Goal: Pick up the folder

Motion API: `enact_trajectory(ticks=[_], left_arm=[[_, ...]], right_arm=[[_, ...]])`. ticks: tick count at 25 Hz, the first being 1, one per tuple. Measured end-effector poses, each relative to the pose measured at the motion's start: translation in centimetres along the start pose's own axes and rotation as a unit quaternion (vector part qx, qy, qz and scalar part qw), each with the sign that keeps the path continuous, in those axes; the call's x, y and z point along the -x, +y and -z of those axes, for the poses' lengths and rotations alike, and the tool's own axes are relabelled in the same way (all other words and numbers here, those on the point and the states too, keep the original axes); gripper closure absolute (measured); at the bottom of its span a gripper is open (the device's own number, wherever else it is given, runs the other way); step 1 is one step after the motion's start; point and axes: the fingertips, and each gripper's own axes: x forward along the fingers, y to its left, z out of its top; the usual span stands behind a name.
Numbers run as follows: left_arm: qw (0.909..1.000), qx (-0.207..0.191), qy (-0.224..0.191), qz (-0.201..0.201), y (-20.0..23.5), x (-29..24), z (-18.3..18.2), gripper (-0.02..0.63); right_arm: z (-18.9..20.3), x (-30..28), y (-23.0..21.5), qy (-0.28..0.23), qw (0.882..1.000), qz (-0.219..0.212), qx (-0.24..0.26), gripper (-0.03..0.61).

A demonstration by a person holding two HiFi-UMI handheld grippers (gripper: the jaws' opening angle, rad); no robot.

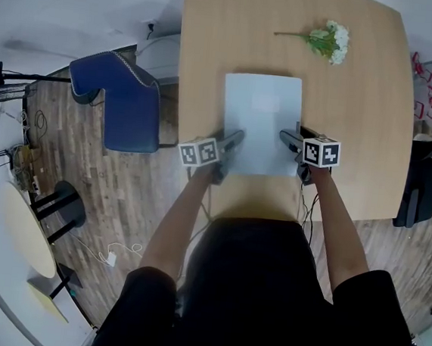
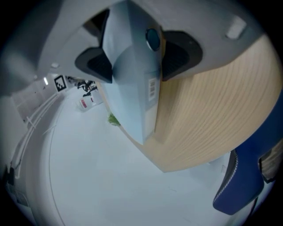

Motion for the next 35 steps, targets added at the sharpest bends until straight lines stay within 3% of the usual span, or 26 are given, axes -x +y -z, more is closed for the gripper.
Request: enact_trajectory(ticks=[4,16,26,35], left_arm=[[0.9997,0.019,0.009,0.007,0.1,-0.4,0.1,0.262],[0.9999,-0.003,0.008,-0.006,-0.7,0.2,0.5,0.27],[0.9965,-0.083,-0.012,0.002,-5.0,4.2,1.4,0.27],[0.9873,-0.138,-0.073,0.027,-12.3,10.7,0.3,0.272]], right_arm=[[0.1,-0.3,-0.3,-0.001,1.0,-0.017,-0.02,0.226],[0.3,0.5,0.3,-0.008,1.0,-0.021,-0.005,0.244],[0.7,4.4,3.8,-0.042,0.996,-0.02,0.073,0.25],[-1.0,12.7,10.3,-0.123,0.983,-0.008,0.137,0.253]])
